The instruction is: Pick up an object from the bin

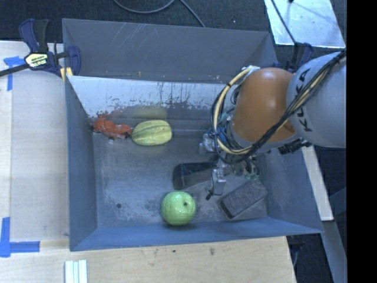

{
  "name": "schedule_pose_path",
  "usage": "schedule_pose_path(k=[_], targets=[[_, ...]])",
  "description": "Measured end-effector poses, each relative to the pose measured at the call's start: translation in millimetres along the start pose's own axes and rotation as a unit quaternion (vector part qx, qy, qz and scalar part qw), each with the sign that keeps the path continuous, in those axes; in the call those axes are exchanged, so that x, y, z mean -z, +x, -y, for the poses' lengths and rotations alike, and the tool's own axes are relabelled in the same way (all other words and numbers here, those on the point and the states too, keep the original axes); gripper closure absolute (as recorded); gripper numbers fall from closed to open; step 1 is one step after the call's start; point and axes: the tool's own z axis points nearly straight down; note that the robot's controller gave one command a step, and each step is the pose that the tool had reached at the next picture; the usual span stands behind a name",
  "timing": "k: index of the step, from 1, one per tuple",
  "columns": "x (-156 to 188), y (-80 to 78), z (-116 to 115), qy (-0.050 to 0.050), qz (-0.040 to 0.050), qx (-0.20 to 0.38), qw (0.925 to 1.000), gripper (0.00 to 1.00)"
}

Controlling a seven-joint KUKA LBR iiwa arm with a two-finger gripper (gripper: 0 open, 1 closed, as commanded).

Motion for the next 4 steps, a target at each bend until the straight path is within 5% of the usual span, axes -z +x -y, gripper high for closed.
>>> schedule_pose_path(k=[1, 2, 3, 4], targets=[[-14.8, -20.8, -15.1, -0.002, -0.0029, 0.042, 0.9991, 0.00], [-35.2, -34.8, -6.2, 0.000, -0.0002, 0.056, 0.9985, 0.00], [-42.4, -34.5, -6.5, 0.000, -0.0013, 0.037, 0.9993, 0.00], [-51.6, -51.0, 10.3, 0.000, -0.0011, 0.104, 0.9946, 1.00]])
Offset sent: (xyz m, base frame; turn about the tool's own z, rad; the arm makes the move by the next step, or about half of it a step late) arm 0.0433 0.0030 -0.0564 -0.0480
